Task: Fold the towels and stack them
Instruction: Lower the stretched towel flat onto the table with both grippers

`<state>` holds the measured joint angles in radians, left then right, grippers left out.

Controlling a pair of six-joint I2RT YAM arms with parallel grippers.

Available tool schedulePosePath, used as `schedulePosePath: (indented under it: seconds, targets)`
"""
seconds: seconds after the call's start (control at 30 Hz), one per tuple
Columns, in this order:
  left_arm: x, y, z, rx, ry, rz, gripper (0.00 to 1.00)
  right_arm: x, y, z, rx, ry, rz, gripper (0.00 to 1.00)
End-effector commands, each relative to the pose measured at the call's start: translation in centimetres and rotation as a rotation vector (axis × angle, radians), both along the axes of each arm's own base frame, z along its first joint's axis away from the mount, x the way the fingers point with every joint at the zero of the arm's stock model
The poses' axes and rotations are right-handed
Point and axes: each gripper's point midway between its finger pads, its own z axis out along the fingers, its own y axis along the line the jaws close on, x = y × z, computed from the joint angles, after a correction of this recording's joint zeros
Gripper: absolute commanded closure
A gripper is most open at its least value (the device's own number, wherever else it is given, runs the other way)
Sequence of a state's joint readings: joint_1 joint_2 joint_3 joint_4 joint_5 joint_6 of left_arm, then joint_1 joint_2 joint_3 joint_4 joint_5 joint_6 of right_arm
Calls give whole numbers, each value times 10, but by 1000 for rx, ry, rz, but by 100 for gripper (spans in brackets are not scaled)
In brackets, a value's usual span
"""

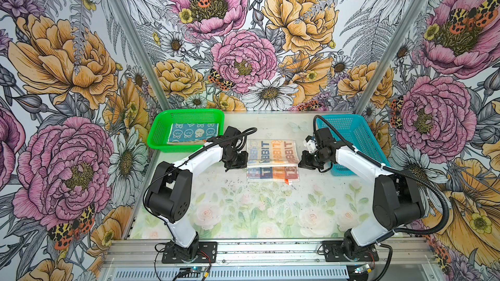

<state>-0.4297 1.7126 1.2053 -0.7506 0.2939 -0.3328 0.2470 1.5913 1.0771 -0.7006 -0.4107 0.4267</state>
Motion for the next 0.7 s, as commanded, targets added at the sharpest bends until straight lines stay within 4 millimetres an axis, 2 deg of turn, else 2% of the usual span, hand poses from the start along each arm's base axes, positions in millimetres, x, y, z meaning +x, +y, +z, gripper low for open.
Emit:
schedulePosePath:
  seconds: [0.0,0.13,0.23,0.67]
  targets:
    - [-13,4,-15,49,23,19,100,-17,-7,-20,-70,45,-20,100]
    - [-29,2,-37,54,70,28,100,-28,-6,-44,-99,93,-8,100]
    - [-32,3,-47,71,86,28,100,-29,-8,-55,-111,109,-7,100]
    - [-31,-7,-52,60,100,6,100,-29,-11,-62,-141,116,-9,100]
